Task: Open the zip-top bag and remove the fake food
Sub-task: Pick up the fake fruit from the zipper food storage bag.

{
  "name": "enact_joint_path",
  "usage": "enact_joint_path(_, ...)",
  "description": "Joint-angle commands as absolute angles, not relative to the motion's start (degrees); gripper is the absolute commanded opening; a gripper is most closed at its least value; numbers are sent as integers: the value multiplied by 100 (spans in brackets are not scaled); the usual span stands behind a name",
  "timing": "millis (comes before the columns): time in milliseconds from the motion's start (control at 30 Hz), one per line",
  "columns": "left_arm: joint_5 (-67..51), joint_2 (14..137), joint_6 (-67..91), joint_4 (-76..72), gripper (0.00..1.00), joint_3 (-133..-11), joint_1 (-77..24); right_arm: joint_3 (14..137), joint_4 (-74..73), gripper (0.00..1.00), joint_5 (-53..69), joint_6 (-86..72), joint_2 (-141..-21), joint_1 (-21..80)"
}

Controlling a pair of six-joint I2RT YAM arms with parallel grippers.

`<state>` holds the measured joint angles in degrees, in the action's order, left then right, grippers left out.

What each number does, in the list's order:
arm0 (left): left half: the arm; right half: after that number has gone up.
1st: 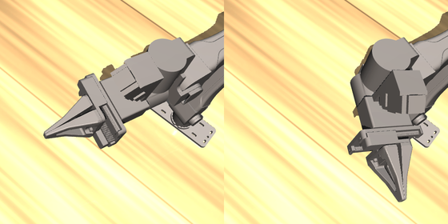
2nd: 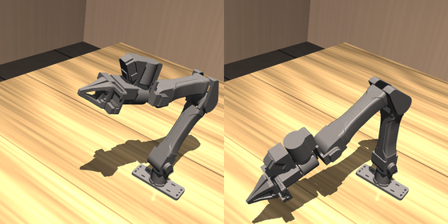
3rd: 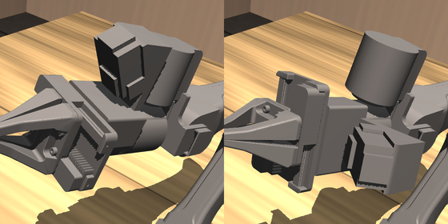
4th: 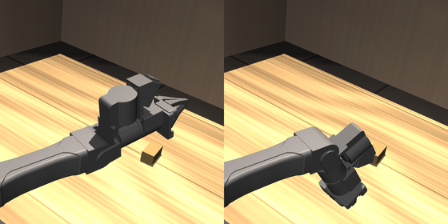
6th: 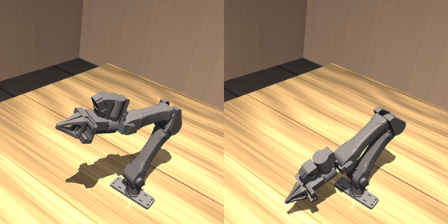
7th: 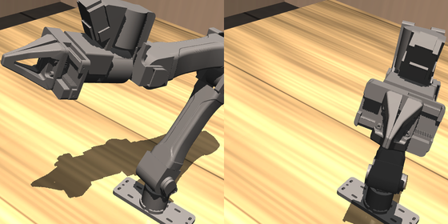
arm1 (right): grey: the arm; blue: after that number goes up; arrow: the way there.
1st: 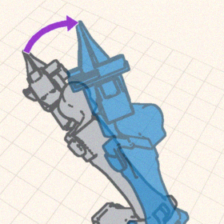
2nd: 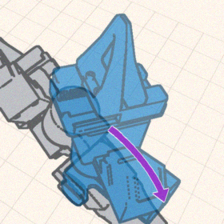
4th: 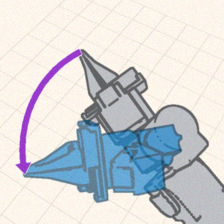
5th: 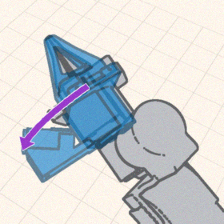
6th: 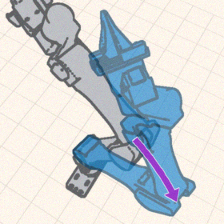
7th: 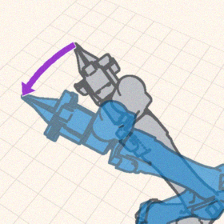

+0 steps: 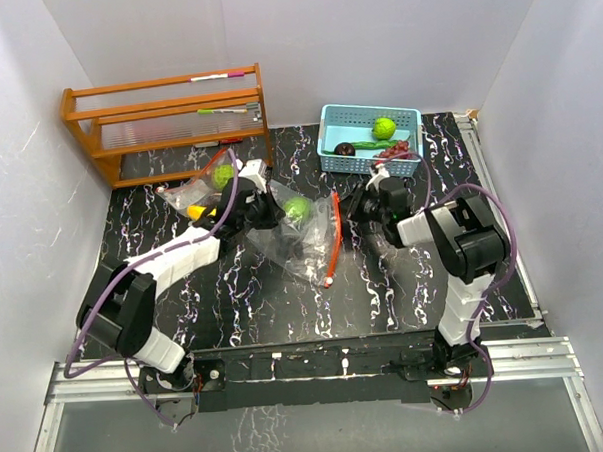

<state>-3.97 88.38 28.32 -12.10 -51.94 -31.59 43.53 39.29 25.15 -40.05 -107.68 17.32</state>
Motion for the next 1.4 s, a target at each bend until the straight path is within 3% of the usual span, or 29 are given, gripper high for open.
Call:
enact_joint_path(0, -427, 8347, 2796, -1042, 0, -5165, -3127, 4926, 4375, 13, 2914, -3950, -10941, 1539)
enact_joint_path(633, -359, 8504, 2932, -1152, 0, -4830, -3109, 4251, 4712, 20, 3678, -4092, -10856, 2523)
enact_joint_path(867, -304, 8488, 2944, -1176, 0, -4765, -3111, 4626, 4480, 44, 3534, -3819, -11146, 2830)
enact_joint_path(1133, -303, 8507, 2916, -1182, 0, -4763, -3102, 5054, 2983, 56, 2685, -2623, -11063, 3256)
enact_joint_path(1267, -304, 8498, 2909, -1169, 0, -4794, -3094, 5147, 2160, 55, 1889, -2116, -10949, 3563)
enact_joint_path(1367, -290, 8481, 2898, -1169, 0, -4785, -3077, 5097, 2019, 48, 1801, -2010, -10948, 3660)
